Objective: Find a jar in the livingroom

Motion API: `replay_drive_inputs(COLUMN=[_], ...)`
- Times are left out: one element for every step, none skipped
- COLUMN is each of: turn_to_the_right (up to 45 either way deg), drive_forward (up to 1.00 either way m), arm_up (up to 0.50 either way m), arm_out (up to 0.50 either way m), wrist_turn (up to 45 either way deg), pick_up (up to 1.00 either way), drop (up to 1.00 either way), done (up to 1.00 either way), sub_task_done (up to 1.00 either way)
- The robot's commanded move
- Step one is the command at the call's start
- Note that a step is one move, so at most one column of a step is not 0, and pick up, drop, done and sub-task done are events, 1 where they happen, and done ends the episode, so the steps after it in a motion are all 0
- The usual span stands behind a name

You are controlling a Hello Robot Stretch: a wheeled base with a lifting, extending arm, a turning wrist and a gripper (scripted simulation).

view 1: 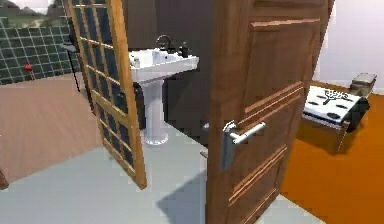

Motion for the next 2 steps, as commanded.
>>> replay_drive_inputs(turn_to_the_right=[-36.0, 0.0], drive_forward=[0.00, 1.00], arm_up=[0.00, 0.00], arm_out=[0.00, 0.00], wrist_turn=[0.0, 0.0], pick_up=[0.00, 0.00], drop=[0.00, 0.00], done=[0.00, 0.00], sub_task_done=[0.00, 0.00])
